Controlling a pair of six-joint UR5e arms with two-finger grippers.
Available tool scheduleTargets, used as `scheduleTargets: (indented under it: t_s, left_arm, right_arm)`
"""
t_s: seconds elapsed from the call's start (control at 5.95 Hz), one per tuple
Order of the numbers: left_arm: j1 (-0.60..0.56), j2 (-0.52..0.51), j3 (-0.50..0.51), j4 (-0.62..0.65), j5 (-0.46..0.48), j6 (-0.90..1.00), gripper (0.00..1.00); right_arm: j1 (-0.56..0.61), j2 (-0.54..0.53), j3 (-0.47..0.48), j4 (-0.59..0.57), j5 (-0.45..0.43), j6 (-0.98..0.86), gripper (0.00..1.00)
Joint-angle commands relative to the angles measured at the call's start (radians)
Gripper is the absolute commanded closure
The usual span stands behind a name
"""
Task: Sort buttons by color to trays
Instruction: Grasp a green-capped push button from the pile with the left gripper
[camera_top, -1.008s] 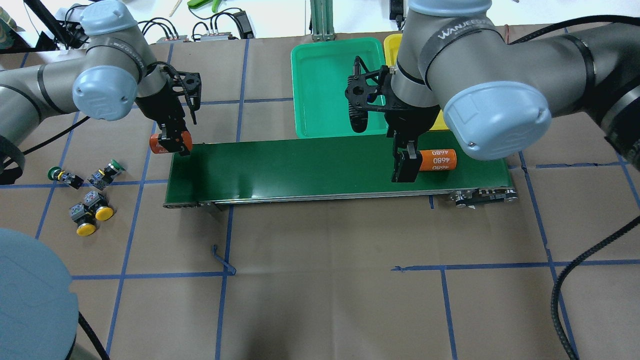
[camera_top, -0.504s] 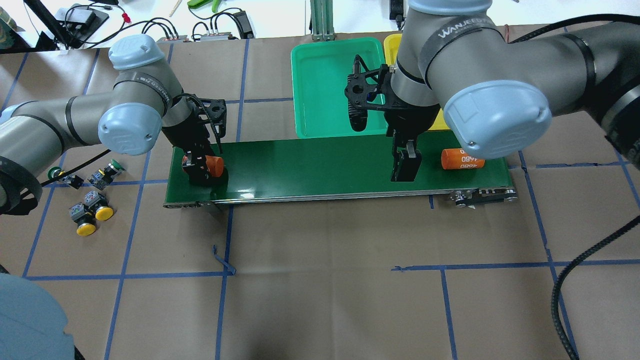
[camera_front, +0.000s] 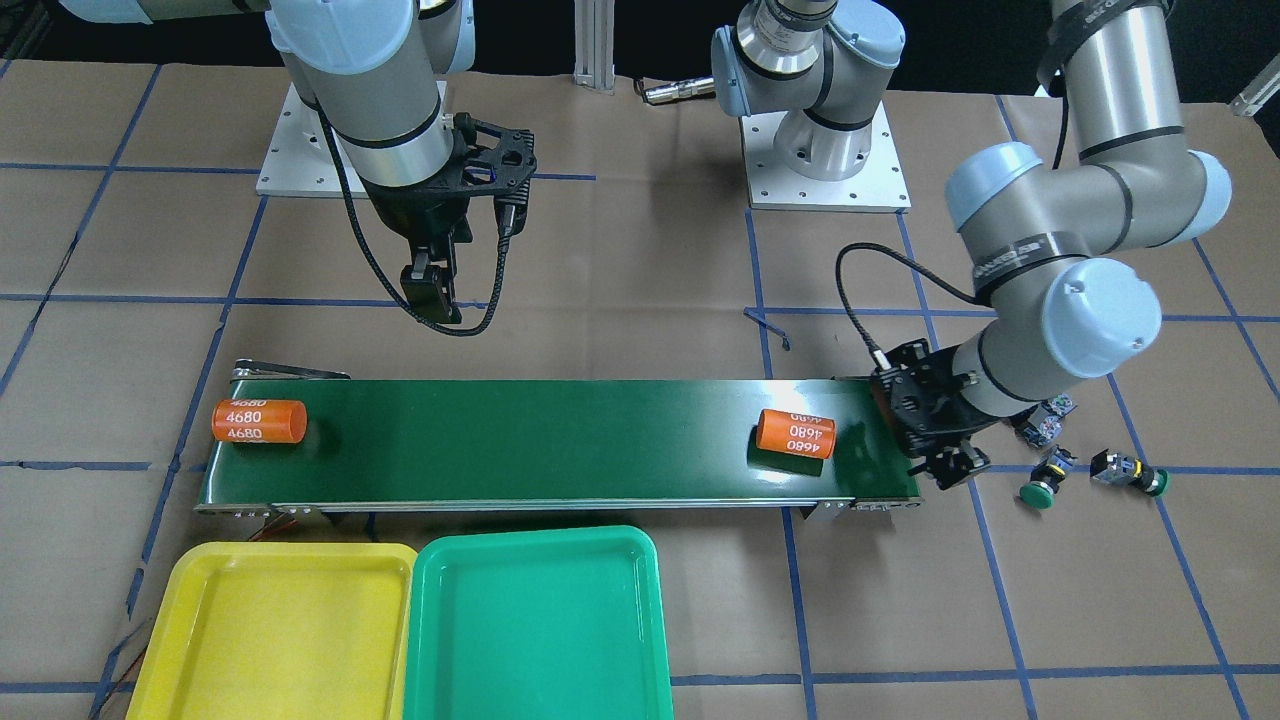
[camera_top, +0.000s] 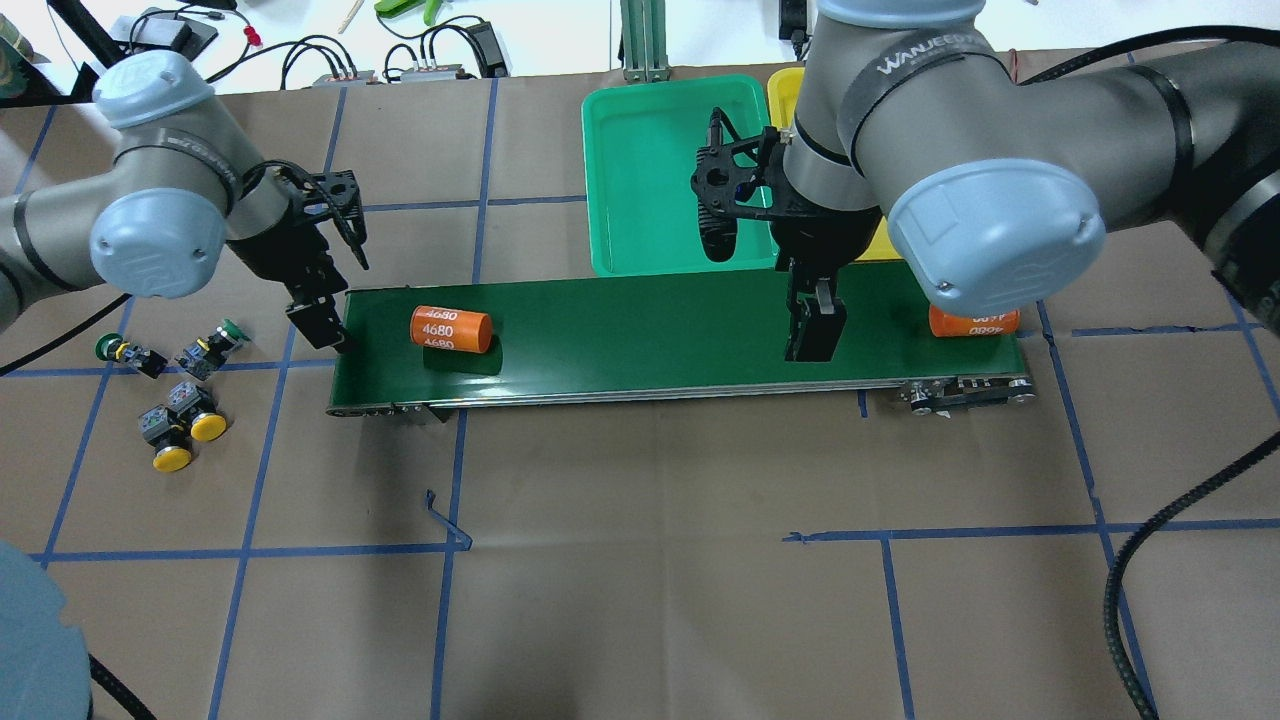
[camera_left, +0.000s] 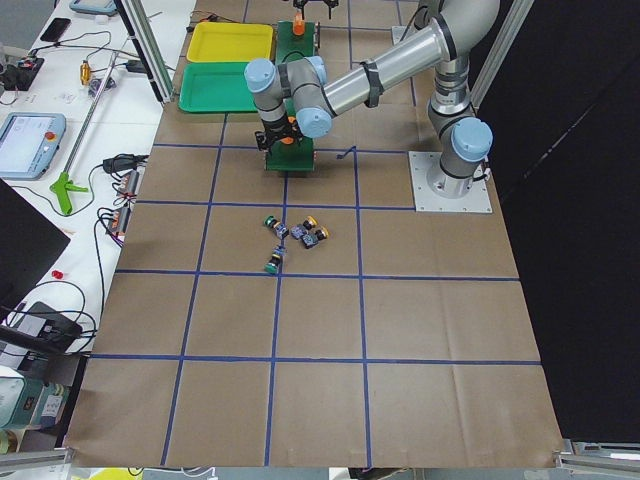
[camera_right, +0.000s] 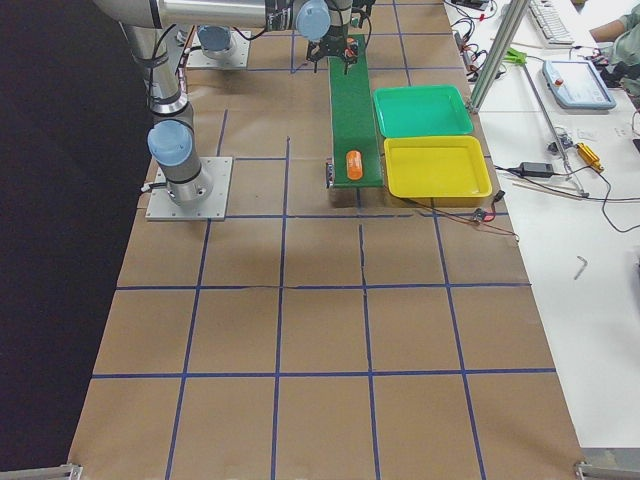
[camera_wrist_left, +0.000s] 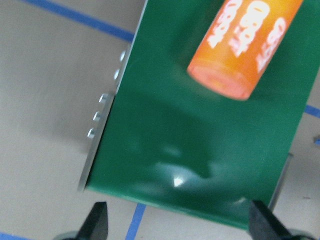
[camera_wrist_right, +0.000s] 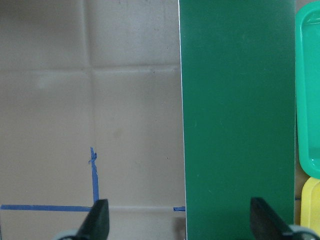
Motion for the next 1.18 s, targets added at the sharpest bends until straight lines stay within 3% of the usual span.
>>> scheduleTargets:
  t_s: [0.0, 0.17, 0.34, 0.5, 0.84, 1.01]
  left_arm:
    - [0.166, -0.036, 0.036, 0.041, -0.003, -0.058, 0.02]
    - [0.189, -0.048, 0.066, 0.044, 0.003, -0.072, 0.02]
    - [0.218, -0.092, 0.056, 0.143, 0.008, -0.132, 0.02]
    - [0.225, -0.161, 0.048, 0.235, 0.086, -0.147, 0.02]
    - [0.249, -0.208, 0.04, 0.237, 0.099, -0.144, 0.02]
    - [0.249, -0.212, 0.04, 0.234, 0.102, -0.138, 0.19]
  right_arm:
    - [-0.001, 0.0, 0.004, 0.0, -0.002, 0.0, 0.0]
    - [-0.001, -0.002, 0.002, 0.0, -0.002, 0.0, 0.0]
    - [-0.001, -0.002, 0.004, 0.0, 0.0, 0.0, 0.0]
    - [-0.001, -0.002, 0.005, 0.002, -0.002, 0.0, 0.0]
    - [-0.001, -0.003, 0.007, 0.002, -0.002, 0.0, 0.0]
    - [-0.001, -0.003, 0.005, -0.001, 0.0, 0.0, 0.0]
